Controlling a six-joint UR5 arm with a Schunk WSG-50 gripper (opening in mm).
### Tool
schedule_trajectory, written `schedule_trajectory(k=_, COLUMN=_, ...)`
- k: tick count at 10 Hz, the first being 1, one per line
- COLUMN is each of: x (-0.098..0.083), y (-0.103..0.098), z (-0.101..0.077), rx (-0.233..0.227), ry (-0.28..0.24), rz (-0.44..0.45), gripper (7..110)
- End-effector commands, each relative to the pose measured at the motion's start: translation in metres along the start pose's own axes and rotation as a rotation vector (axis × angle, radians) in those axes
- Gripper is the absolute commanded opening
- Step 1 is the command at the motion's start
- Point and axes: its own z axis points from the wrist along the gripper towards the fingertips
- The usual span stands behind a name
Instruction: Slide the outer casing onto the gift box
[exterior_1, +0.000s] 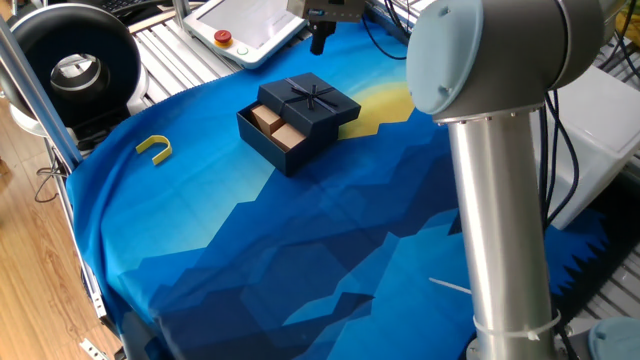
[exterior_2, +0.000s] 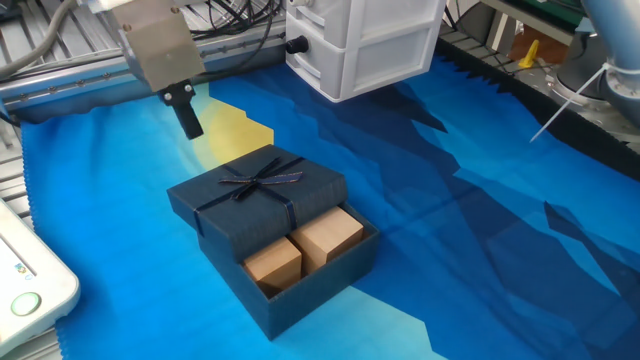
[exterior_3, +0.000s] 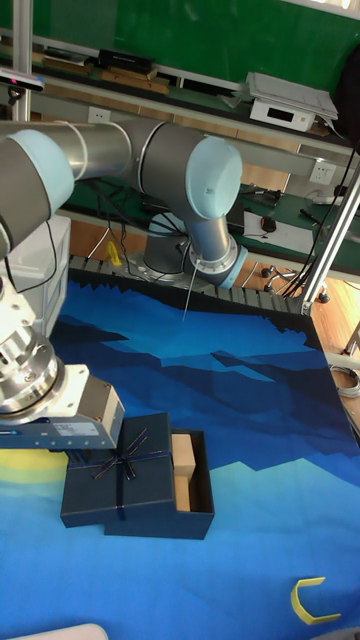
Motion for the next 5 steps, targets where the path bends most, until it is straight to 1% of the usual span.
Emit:
schedule_trajectory(k=1, x=-0.003, y=0.0, z=0.0, rx=0.002, ry=-0.013, rz=0.007, gripper=7)
schedule_trajectory(k=2, x=-0.002, y=0.005, z=-0.003, rx=-0.02, ry=-0.014, rz=-0.014, gripper=7)
schedule_trajectory(k=3, x=-0.005, y=0.015, z=-0.006, rx=-0.057, ry=-0.029, rz=-0.048, gripper=7)
schedule_trajectory(k=5, x=-0.005, y=0.046, z=-0.02, rx=-0.179, ry=-0.053, rz=-0.143, gripper=7)
